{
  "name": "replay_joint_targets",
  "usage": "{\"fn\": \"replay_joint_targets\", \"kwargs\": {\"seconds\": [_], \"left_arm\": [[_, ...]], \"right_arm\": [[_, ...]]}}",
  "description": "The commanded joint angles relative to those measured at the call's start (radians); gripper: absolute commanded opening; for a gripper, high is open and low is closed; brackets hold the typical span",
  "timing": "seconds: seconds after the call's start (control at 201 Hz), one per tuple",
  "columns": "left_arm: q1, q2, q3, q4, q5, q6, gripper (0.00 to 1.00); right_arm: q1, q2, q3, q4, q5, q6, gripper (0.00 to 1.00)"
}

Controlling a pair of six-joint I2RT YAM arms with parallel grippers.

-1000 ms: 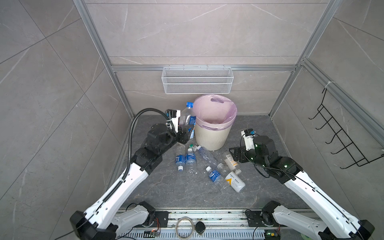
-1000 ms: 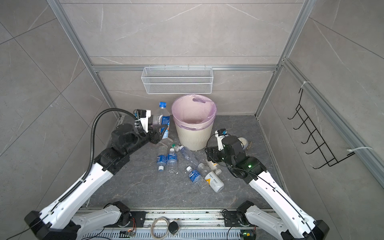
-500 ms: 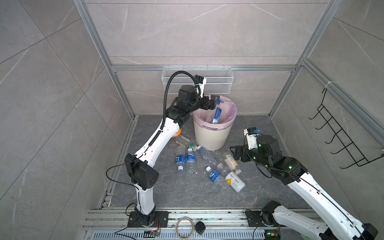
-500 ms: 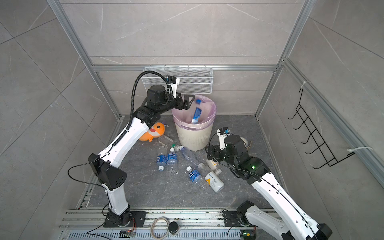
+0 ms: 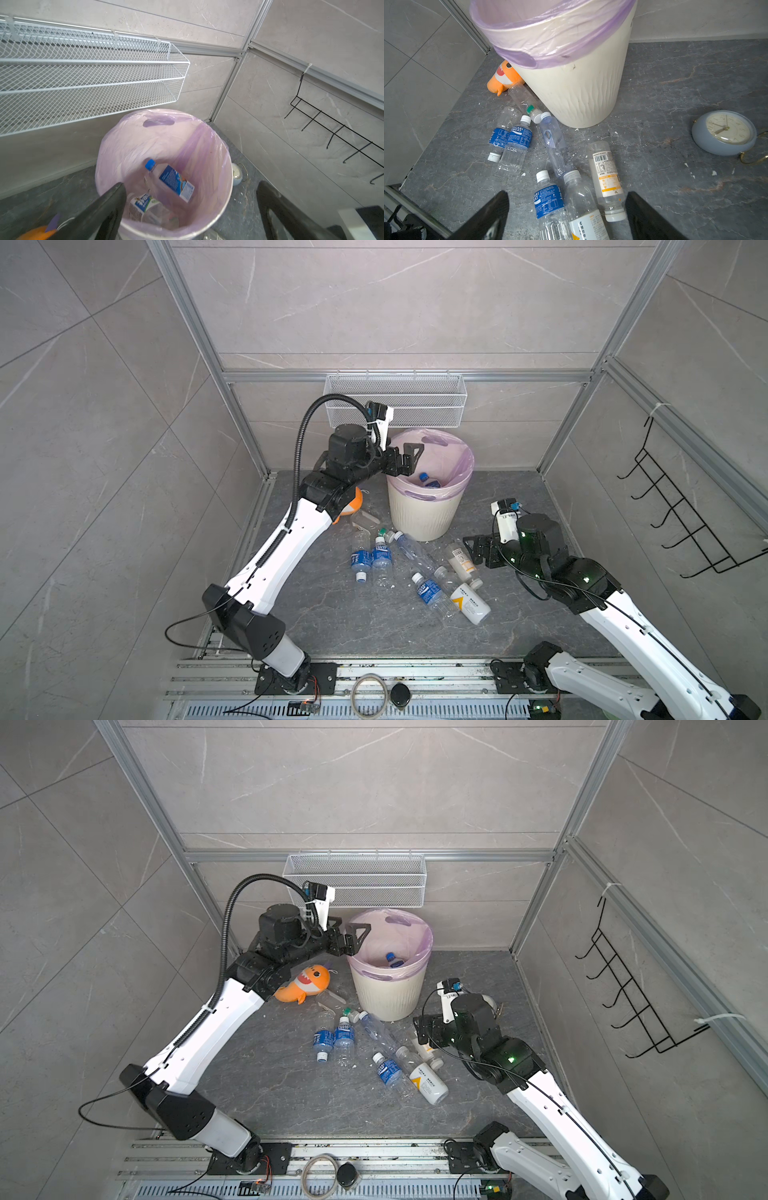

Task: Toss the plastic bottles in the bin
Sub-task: 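Withdraw the left gripper from the bin while the right gripper moves toward the bottles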

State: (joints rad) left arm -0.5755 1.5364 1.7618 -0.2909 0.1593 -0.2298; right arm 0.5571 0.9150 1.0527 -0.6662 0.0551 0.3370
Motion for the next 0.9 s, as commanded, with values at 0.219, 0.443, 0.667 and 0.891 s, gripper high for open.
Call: {"fn": "replay_joint_targets", "kwargs": {"seconds": [0.219, 0.443, 0.667, 0.891], "left_arm": [[0.004, -0.213, -0.282, 0.013, -0.058, 0.008, 1.00], [0.003, -0.309, -0.495, 0.035, -0.087, -0.051, 1.00], [0.002, -0.388, -0.663, 0.058, -0.121, -0.091, 1.00], [0.000, -0.375, -0.711, 0.057, -0.116, -0.103, 1.00]], "right_arm": [[0.006, -0.010, -0.070, -0.060, -0.022, -0.010, 0.90], [0.007, 0.008, -0.125, -0.073, -0.070, -0.007, 0.87], [0.007, 0.044, -0.142, -0.086, -0.066, 0.016, 0.84], [0.008, 0.038, -0.169, -0.090, -0.073, 0.048, 0.83]]}}
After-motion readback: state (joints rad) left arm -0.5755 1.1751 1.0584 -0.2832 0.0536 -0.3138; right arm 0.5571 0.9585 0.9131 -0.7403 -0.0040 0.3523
